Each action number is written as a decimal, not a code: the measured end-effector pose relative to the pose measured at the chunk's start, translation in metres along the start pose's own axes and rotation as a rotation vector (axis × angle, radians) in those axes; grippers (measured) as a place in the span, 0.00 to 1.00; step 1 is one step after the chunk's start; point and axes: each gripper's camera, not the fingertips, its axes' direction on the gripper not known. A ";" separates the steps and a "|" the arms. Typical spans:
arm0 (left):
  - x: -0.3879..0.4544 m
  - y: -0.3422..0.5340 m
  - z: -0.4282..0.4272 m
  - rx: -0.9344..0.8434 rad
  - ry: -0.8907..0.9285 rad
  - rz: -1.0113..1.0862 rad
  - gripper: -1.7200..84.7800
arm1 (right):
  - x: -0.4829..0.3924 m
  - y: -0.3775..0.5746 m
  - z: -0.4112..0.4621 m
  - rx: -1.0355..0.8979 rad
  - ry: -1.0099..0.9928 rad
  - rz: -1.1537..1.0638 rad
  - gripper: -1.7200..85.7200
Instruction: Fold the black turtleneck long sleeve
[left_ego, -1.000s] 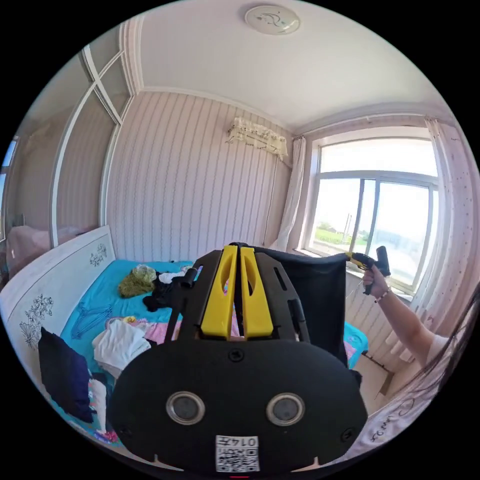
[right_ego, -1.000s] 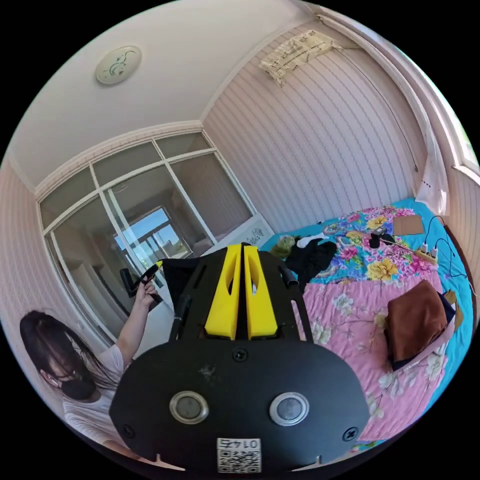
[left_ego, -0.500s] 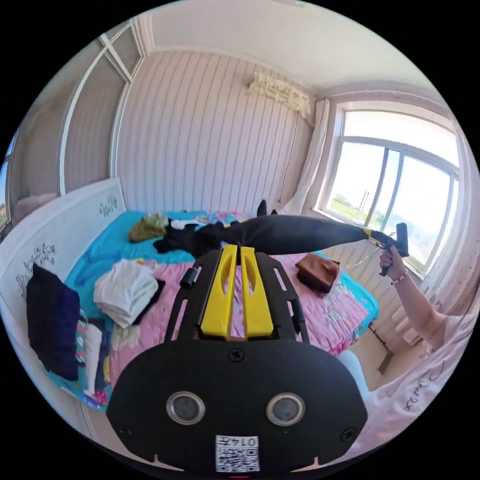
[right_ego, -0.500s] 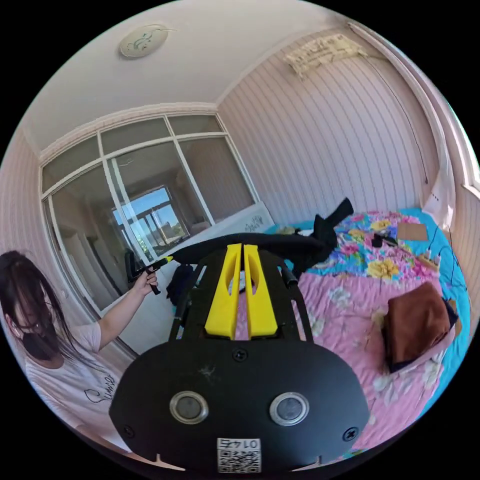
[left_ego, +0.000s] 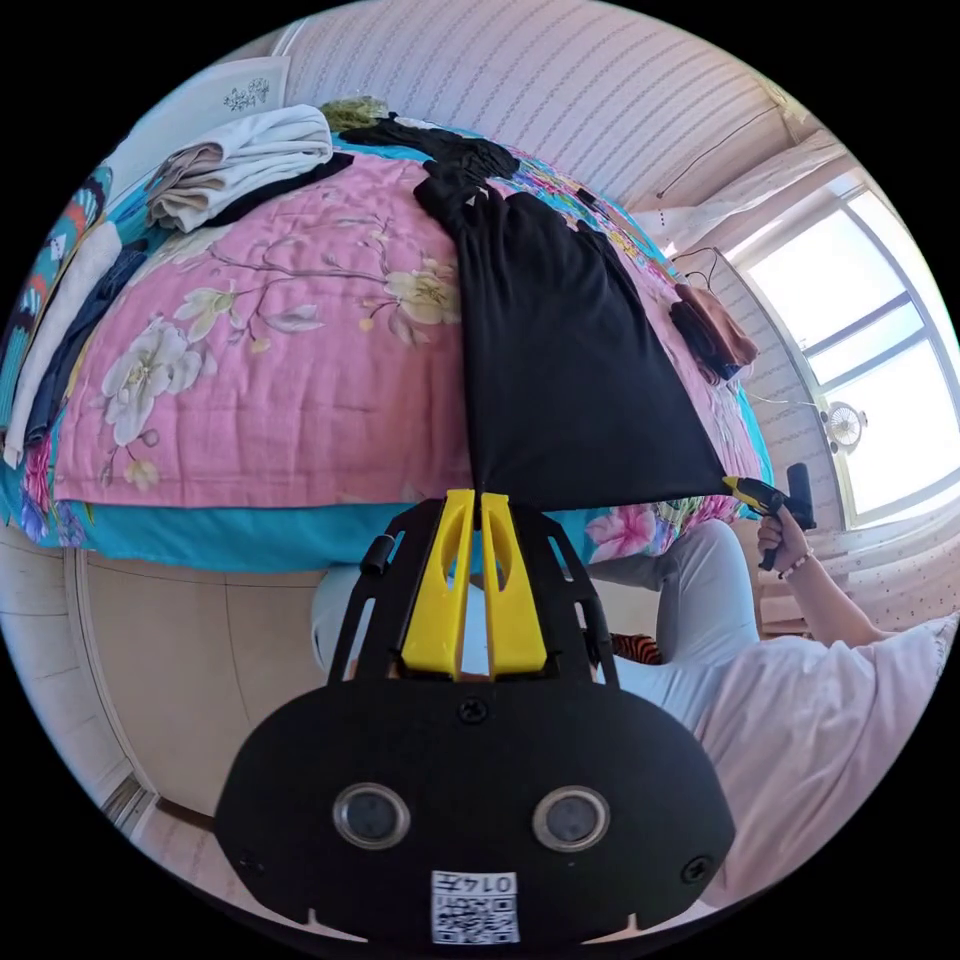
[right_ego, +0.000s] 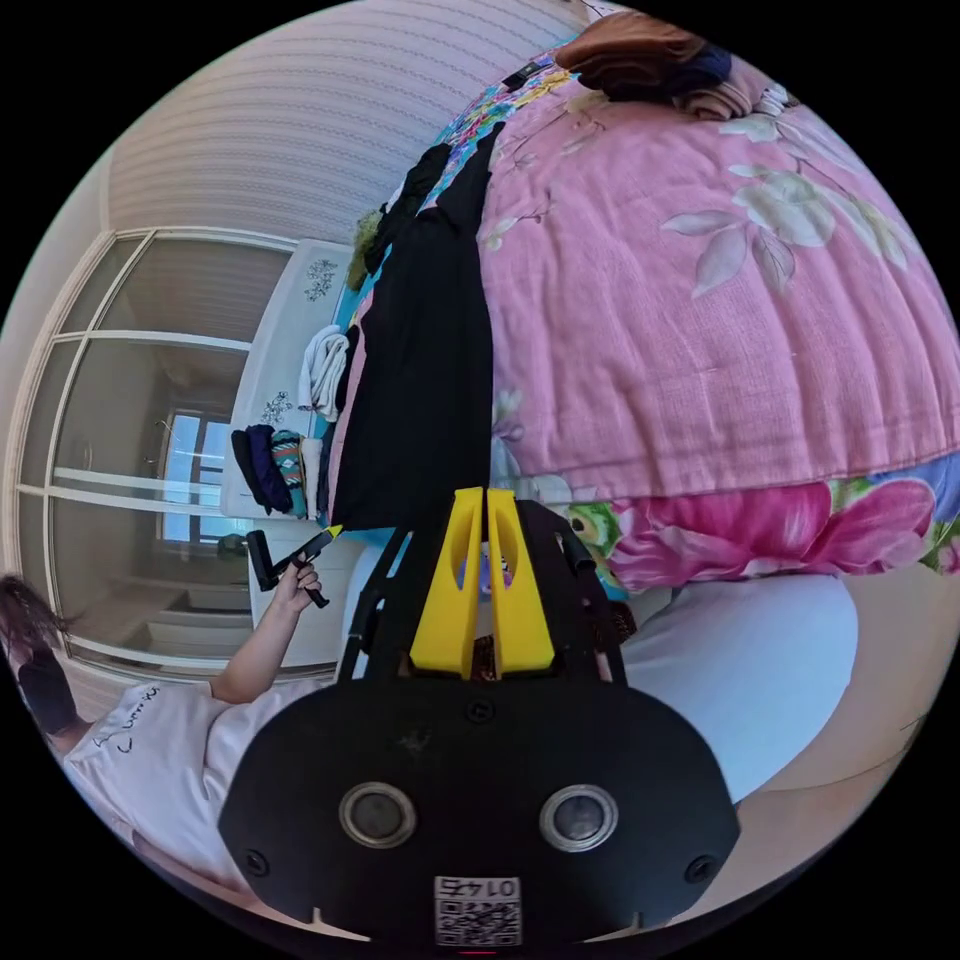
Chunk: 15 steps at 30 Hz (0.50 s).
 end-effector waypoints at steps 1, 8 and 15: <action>-0.002 0.002 0.002 -0.003 -0.001 0.002 0.01 | -0.002 -0.001 0.006 -0.014 0.001 -0.004 0.02; -0.032 0.045 0.023 -0.047 0.016 -0.018 0.01 | -0.020 0.001 0.041 -0.128 0.037 -0.042 0.02; -0.059 0.077 0.060 0.014 0.107 -0.138 0.01 | -0.031 0.013 0.078 -0.207 0.101 -0.064 0.02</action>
